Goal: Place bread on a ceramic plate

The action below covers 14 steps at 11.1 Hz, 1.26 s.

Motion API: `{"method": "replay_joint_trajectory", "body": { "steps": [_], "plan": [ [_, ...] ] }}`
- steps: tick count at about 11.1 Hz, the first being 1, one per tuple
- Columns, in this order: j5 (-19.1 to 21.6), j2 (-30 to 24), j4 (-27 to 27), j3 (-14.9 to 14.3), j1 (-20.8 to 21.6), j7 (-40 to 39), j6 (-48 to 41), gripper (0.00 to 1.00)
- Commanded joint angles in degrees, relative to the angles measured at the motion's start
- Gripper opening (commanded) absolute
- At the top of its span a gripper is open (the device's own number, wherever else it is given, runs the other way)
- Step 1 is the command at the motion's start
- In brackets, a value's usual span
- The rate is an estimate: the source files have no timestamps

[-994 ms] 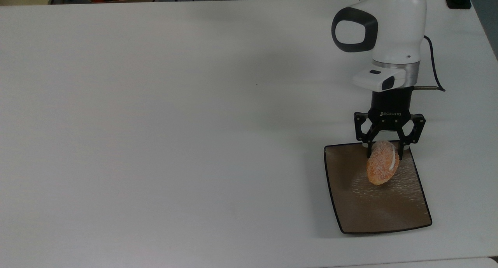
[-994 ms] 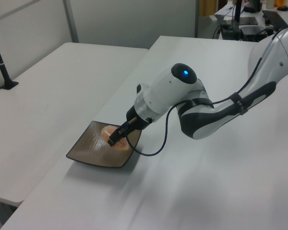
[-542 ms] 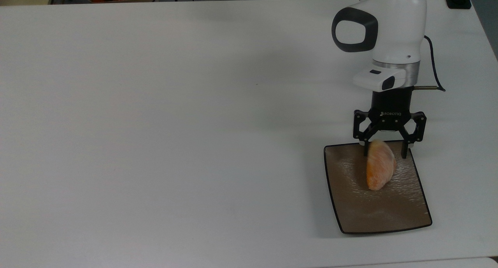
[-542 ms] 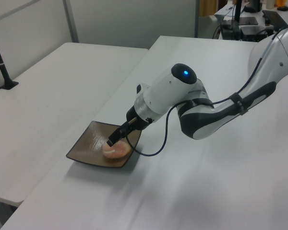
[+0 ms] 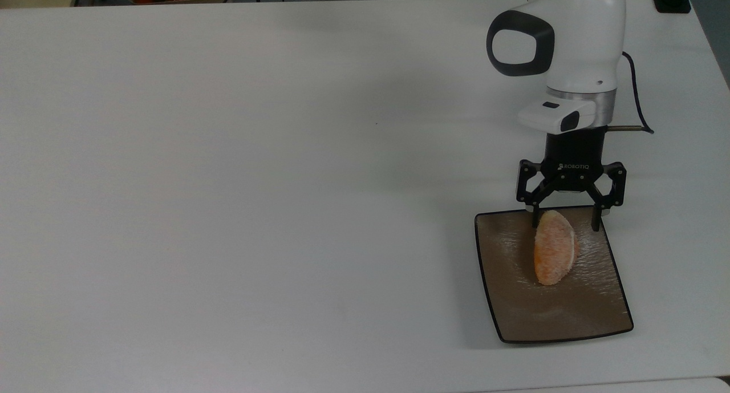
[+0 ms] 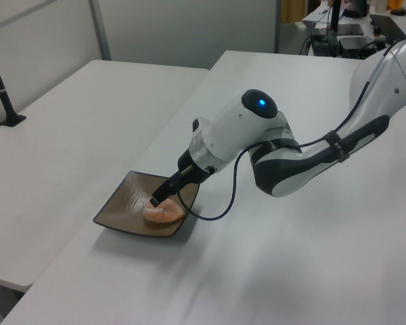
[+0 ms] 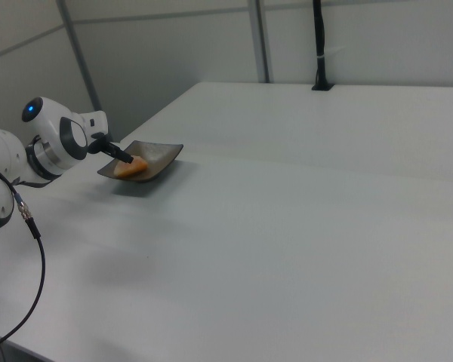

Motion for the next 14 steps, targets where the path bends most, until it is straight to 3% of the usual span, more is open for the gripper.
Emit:
{"method": "replay_joint_trajectory", "body": {
  "steps": [1,3,6,7,11,14],
  "plan": [
    [-1.1,-4.7,-2.6,0.0,-0.8,0.8,0.8,1.00],
    [-0.6,-10.1,-5.3,3.0,-3.3,-3.3,-5.8,1.00],
    [0.3,-16.1,-6.8,12.5,-10.3,-14.3,-24.6,1.00],
    [0.5,-18.7,-9.3,14.3,-11.3,-19.0,-30.2,1.00],
    [8.1,-29.2,-16.4,14.9,-13.3,-35.1,-48.7,1.00],
    [13.0,-38.6,-20.4,14.7,-21.1,-40.8,-53.4,1.00]
  ]
}}
